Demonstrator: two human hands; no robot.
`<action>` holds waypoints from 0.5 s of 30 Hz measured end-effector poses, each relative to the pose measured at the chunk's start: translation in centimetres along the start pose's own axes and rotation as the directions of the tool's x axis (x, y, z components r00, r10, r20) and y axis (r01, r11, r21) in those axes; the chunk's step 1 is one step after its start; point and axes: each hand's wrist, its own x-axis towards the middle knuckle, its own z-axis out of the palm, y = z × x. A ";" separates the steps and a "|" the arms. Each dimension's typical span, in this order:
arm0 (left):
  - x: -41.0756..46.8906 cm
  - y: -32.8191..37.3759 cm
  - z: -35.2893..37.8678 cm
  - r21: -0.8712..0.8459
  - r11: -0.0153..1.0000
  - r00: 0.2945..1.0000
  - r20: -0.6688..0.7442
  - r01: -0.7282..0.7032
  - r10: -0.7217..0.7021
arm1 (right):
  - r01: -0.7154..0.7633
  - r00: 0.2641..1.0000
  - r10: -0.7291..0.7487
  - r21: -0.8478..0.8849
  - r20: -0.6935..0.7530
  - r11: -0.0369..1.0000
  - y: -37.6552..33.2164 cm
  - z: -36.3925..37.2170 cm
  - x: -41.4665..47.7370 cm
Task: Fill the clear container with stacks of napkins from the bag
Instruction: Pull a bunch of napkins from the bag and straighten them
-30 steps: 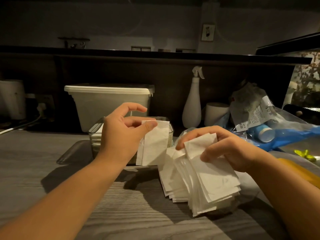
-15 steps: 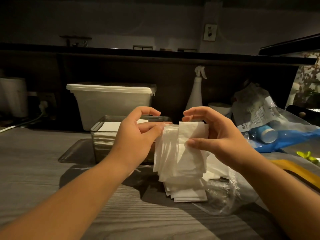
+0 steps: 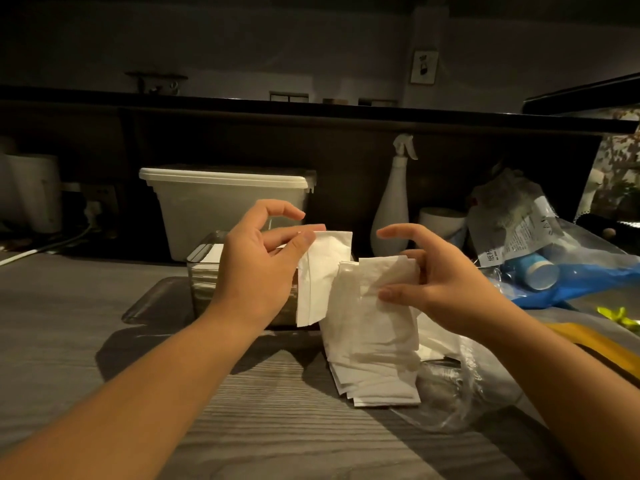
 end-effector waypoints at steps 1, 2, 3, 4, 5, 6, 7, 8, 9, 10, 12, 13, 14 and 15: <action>0.0 0.1 0.0 0.007 1.000 1.000 -0.011 -0.018 0.018 | 0.016 0.999 -0.016 0.021 0.027 1.000 0.0 -0.1 0.0; 0.0 0.1 -0.1 0.020 0.999 0.999 -0.015 -0.040 0.040 | 0.031 0.997 -0.035 0.058 0.062 0.998 -0.1 -0.3 -0.1; 0.0 0.2 0.0 0.036 0.998 0.998 -0.009 -0.060 0.060 | 0.046 0.993 -0.058 0.117 0.100 0.992 -0.3 -0.5 -0.1; -0.1 0.2 0.0 0.047 0.996 0.998 0.004 -0.070 0.070 | 0.052 0.987 -0.081 0.200 0.139 0.979 -0.5 -0.7 -0.2; -0.2 0.4 0.1 0.045 0.997 0.997 0.024 -0.069 0.068 | 0.045 0.980 -0.099 0.289 0.174 0.956 -0.6 -0.9 -0.3; -0.4 0.4 0.2 0.030 0.998 0.997 0.048 -0.058 0.057 | 0.032 0.973 -0.113 0.366 0.201 0.930 -0.8 -1.0 -0.4; -0.6 0.5 0.3 0.008 0.999 0.996 0.077 -0.039 0.038 | 0.025 0.969 -0.124 0.415 0.214 0.910 -0.9 -0.9 -0.4; -0.7 0.6 0.4 -0.022 1.000 0.994 0.110 -0.014 0.016 | 0.027 0.969 -0.129 0.432 0.209 0.901 -0.9 -0.8 -0.4; -0.9 0.7 0.6 -0.047 0.999 0.990 0.143 0.014 -0.007 | 0.037 0.975 -0.124 0.420 0.182 0.907 -0.9 -0.6 -0.4; -1.1 0.9 0.8 -0.059 0.998 0.986 0.167 0.039 -0.028 | 0.048 0.984 -0.111 0.387 0.143 0.921 -0.8 -0.3 -0.3; -1.4 1.1 1.1 -0.065 0.994 0.980 0.185 0.083 -0.070 | 0.060 0.996 -0.078 0.308 0.046 0.949 -0.5 0.1 -0.2; -1.5 1.3 1.2 -0.084 0.990 0.976 0.193 0.115 -0.097 | 0.061 0.998 -0.065 0.282 0.006 0.957 -0.4 0.2 -0.1; -1.6 1.5 1.2 -0.132 0.978 0.969 0.209 0.160 -0.130 | 0.058 0.998 -0.053 0.267 -0.025 0.962 -0.2 0.3 0.0; -1.5 1.7 1.1 -0.195 0.957 0.956 0.242 0.213 -0.164 | 0.055 0.998 -0.044 0.257 -0.049 0.965 -0.1 0.4 0.0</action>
